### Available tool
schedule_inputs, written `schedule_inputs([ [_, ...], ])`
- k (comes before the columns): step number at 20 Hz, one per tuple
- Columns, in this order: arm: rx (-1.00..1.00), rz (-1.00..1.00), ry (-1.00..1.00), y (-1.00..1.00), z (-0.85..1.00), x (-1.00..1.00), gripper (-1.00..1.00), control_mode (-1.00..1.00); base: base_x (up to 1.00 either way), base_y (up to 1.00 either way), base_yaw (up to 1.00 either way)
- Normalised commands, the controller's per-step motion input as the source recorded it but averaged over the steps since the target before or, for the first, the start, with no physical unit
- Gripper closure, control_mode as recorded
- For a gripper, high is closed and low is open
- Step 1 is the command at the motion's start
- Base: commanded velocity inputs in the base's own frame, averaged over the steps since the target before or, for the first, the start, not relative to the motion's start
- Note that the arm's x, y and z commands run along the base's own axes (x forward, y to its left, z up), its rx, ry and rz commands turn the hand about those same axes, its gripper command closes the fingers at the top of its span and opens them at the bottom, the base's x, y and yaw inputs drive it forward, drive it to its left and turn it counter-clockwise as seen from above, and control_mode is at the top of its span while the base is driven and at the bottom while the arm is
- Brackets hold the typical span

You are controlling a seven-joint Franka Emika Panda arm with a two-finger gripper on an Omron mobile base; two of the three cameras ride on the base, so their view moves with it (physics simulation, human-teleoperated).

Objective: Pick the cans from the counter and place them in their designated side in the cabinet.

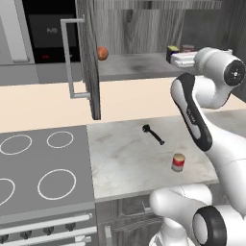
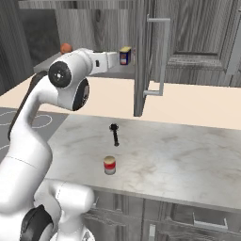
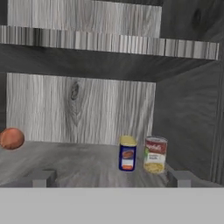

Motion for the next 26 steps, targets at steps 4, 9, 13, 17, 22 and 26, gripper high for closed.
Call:
schedule_inputs([
  [4,0.00,0.00,0.03,0.07,0.09,-0.57,-1.00,-1.00,0.00,0.00,0.00],
  [9,0.00,0.00,0.11,0.16,0.10,-0.52,-1.00,-1.00,0.00,0.00,0.00],
  [13,0.00,0.00,0.11,0.20,0.07,-0.58,-1.00,-1.00,0.00,0.00,0.00],
  [17,0.00,0.00,0.04,0.17,0.01,-0.66,-1.00,-1.00,0.00,0.00,0.00],
  [22,0.00,0.00,0.00,0.12,0.00,-0.67,-1.00,-1.00,0.00,0.00,0.00],
  [26,0.00,0.00,0.00,0.01,0.00,-0.54,-1.00,-1.00,0.00,0.00,0.00],
])
